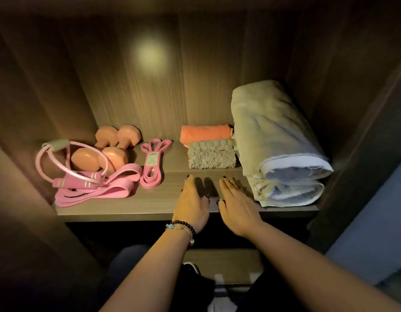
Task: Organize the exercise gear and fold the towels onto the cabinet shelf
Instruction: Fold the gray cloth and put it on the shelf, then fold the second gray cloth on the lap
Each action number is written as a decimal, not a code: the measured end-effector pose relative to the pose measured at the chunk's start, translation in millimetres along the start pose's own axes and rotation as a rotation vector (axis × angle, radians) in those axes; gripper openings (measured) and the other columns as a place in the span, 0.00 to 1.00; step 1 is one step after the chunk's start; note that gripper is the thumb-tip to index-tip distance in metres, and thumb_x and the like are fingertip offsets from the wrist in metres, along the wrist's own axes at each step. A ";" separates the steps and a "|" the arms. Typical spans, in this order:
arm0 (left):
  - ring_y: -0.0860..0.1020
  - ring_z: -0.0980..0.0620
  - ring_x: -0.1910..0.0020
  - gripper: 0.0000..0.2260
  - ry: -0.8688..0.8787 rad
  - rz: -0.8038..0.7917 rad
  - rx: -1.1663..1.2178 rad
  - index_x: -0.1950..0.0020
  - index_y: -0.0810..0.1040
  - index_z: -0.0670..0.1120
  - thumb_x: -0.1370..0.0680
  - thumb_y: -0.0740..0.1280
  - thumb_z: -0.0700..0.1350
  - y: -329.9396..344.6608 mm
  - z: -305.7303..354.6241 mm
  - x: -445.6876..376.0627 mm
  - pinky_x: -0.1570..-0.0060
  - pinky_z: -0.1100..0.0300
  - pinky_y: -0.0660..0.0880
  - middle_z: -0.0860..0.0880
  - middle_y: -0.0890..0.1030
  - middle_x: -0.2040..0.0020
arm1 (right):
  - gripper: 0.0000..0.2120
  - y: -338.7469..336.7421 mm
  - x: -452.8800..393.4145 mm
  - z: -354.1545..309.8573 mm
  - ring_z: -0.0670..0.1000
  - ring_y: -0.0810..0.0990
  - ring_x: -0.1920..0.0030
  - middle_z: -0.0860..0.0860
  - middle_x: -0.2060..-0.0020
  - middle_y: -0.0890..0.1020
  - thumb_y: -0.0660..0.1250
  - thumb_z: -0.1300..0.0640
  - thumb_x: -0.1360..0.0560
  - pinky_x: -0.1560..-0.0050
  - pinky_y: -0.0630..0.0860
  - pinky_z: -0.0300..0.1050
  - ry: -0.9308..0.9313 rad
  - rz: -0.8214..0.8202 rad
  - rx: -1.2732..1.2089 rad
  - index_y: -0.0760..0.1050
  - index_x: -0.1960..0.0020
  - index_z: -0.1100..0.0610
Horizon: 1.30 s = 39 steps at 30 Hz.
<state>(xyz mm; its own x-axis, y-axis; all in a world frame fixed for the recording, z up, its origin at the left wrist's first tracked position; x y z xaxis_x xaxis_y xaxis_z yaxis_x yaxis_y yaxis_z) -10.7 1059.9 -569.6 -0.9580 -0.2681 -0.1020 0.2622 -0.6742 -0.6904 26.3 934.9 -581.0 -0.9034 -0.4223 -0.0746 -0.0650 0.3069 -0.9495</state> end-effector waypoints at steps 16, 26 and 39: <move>0.50 0.53 0.22 0.29 0.361 0.004 -0.255 0.22 0.49 0.44 0.18 0.59 0.48 -81.3 65.3 139.1 0.28 0.64 0.46 0.48 0.51 0.21 | 0.31 -89.7 142.2 -40.3 0.49 0.42 0.22 0.51 0.21 0.46 0.54 0.48 0.18 0.24 0.46 0.47 -0.123 0.159 -0.070 0.44 0.22 0.56; 0.45 0.56 0.22 0.30 0.508 -0.049 -0.267 0.21 0.46 0.46 0.18 0.58 0.50 -54.8 109.6 143.9 0.26 0.63 0.45 0.50 0.48 0.20 | 0.34 -125.6 190.2 -2.0 0.46 0.41 0.23 0.48 0.22 0.45 0.56 0.45 0.20 0.25 0.47 0.45 -0.064 0.258 -0.038 0.42 0.21 0.53; 0.46 0.54 0.22 0.29 0.953 -0.327 -0.292 0.21 0.49 0.44 0.19 0.58 0.49 80.9 238.5 107.2 0.24 0.58 0.49 0.47 0.49 0.20 | 0.35 -166.5 217.5 165.3 0.44 0.44 0.24 0.51 0.22 0.48 0.61 0.49 0.21 0.27 0.42 0.40 0.324 0.379 -0.088 0.45 0.22 0.57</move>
<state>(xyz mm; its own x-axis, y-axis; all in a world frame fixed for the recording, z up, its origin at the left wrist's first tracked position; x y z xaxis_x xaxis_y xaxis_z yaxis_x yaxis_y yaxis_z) -64.5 812.5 -465.6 -0.7052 0.6360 -0.3134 0.0573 -0.3895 -0.9193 -89.2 650.9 -489.4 -0.9547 0.0143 -0.2973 0.2697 0.4644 -0.8436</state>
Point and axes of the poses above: each hand's wrist, its own x-axis away from the middle knuckle, its own y-axis out of the palm, z = x × y, the point moved 6 cm from there along -x, towards the middle knuckle
